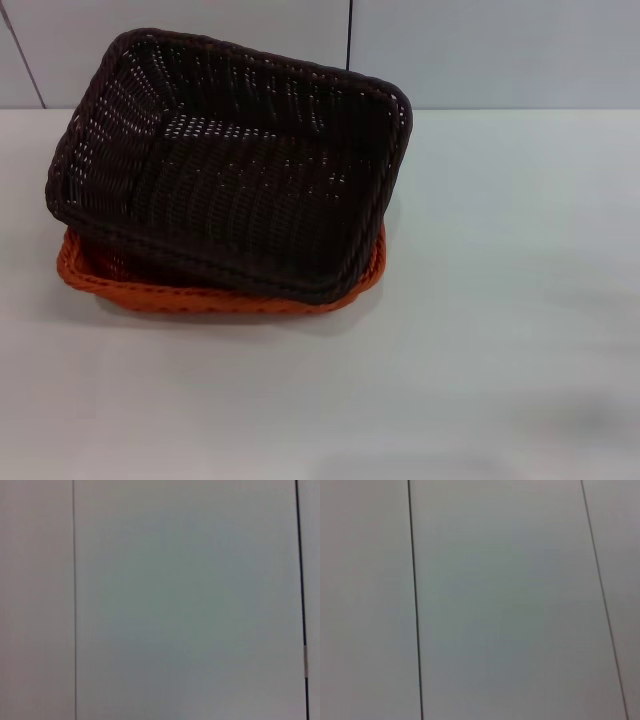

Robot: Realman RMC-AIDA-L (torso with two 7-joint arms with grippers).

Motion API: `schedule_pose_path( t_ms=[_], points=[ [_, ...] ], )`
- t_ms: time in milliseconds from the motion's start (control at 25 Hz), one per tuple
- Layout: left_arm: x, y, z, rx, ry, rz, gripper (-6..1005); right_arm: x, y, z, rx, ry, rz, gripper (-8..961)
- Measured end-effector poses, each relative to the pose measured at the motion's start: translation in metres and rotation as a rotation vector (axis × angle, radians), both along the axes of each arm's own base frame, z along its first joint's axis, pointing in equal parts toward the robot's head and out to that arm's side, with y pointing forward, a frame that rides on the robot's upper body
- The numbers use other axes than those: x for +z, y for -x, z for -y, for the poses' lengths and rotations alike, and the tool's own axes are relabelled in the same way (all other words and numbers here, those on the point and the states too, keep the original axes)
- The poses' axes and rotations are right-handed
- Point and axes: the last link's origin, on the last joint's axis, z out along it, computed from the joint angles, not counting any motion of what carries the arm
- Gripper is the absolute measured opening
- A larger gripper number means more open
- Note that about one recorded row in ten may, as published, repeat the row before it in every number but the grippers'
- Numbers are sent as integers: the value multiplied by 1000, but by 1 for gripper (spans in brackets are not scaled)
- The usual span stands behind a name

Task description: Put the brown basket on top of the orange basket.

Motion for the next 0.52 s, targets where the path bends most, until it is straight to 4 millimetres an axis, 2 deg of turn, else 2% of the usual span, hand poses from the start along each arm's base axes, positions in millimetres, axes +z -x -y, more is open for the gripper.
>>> schedule_pose_path(
  t_ms=[520],
  points=[
    [3,5,8,2,-21,3,833,-5,3,7,23,-5,8,809]
  ],
)
